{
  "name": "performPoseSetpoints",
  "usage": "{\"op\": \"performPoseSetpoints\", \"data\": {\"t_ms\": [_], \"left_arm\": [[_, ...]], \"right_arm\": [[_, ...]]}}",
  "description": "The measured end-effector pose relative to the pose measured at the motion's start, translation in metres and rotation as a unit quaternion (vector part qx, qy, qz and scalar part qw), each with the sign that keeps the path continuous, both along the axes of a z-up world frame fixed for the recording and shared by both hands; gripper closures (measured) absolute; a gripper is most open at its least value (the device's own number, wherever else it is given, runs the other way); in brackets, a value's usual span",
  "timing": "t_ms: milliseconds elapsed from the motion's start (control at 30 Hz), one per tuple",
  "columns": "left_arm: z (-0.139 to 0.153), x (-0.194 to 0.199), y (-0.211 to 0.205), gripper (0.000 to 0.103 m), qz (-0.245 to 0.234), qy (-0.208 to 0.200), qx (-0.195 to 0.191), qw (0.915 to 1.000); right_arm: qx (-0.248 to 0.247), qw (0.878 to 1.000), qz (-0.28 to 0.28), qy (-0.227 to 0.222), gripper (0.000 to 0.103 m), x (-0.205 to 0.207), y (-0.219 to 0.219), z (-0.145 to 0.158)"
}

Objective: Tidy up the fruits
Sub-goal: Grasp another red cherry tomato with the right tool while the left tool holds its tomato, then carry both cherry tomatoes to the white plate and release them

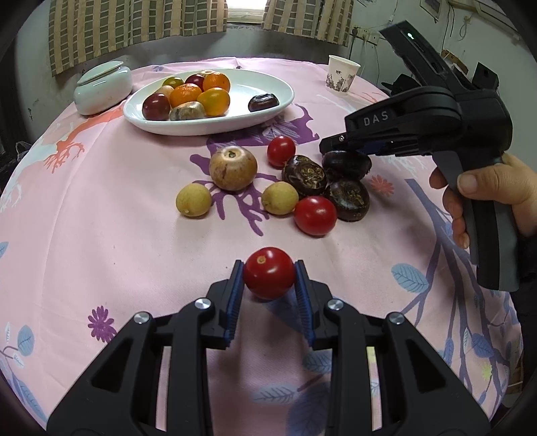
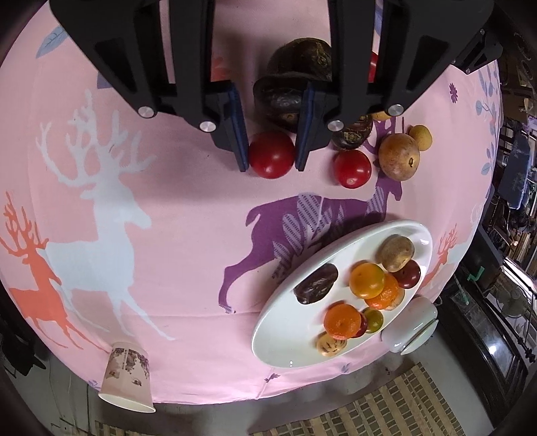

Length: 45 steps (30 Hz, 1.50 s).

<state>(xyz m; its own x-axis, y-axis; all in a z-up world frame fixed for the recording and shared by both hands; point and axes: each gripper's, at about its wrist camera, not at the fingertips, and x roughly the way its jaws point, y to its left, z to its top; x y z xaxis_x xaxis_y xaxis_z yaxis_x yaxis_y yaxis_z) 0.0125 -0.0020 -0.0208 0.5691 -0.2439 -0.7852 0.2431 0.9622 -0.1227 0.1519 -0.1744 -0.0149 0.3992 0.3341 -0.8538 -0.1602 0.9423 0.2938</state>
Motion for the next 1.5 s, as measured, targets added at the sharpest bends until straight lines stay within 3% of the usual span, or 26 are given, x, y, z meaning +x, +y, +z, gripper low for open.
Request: {"op": "performPoseSetpoints", "data": {"t_ms": [267,433,733,933,1133,1433,1467,1500], "left_arm": [[0.012,-0.003,0.003,0.073,0.01,-0.036,-0.007,0.9993],[0.03,0.001,0.017,0.073,0.027,-0.03,-0.05,0.9979],[0.069,0.055,0.026,0.073,0.052,-0.061,-0.01,0.9967],[0.062,0.098,0.025,0.073,0.071,-0.052,-0.017,0.996],[0.055,0.141,0.01,0.073,0.074,-0.052,-0.028,0.9955],[0.032,0.176,0.0,0.073,0.108,-0.031,0.012,0.9936],[0.031,0.178,-0.001,0.063,0.111,-0.029,0.013,0.9933],[0.031,0.177,-0.001,0.042,0.114,-0.029,0.011,0.9929]], "right_arm": [[0.001,0.998,-0.002,-0.068,0.075,-0.016,-0.013,0.035],[0.006,0.996,0.018,-0.091,0.075,-0.011,-0.006,0.052],[0.03,0.993,0.052,-0.105,0.075,0.006,0.012,0.06],[0.023,0.993,0.055,-0.105,0.075,0.022,0.012,0.054],[0.015,0.993,0.047,-0.103,0.075,0.062,0.027,0.052],[0.004,0.995,0.039,-0.089,0.074,0.11,0.05,0.041],[0.01,0.996,0.035,-0.081,0.072,0.113,0.05,0.04],[0.018,0.996,0.029,-0.077,0.069,0.114,0.047,0.038]]}}
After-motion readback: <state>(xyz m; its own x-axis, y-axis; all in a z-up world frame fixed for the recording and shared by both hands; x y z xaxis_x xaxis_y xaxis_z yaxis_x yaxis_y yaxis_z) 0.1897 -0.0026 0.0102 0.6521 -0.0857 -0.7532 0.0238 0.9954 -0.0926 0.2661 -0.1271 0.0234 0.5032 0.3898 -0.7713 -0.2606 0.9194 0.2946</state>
